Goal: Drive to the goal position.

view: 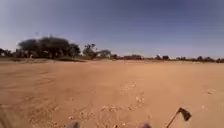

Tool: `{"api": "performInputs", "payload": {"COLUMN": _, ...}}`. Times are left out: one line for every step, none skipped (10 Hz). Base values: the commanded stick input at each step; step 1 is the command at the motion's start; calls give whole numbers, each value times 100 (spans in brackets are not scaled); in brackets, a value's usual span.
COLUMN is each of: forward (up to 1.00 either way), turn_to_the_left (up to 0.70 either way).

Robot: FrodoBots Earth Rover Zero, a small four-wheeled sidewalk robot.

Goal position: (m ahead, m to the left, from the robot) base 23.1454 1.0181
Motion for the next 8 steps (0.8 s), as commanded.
{"api": "performInputs", "payload": {"forward": 70, "turn_to_the_left": 0}}
{"api": "performInputs", "payload": {"forward": 70, "turn_to_the_left": 0}}
{"api": "performInputs", "payload": {"forward": 70, "turn_to_the_left": 0}}
{"api": "performInputs", "payload": {"forward": 70, "turn_to_the_left": 0}}
{"api": "performInputs", "payload": {"forward": 70, "turn_to_the_left": 0}}
{"api": "performInputs", "payload": {"forward": 70, "turn_to_the_left": 0}}
{"api": "performInputs", "payload": {"forward": 70, "turn_to_the_left": 1}}
{"api": "performInputs", "payload": {"forward": 70, "turn_to_the_left": 6}}
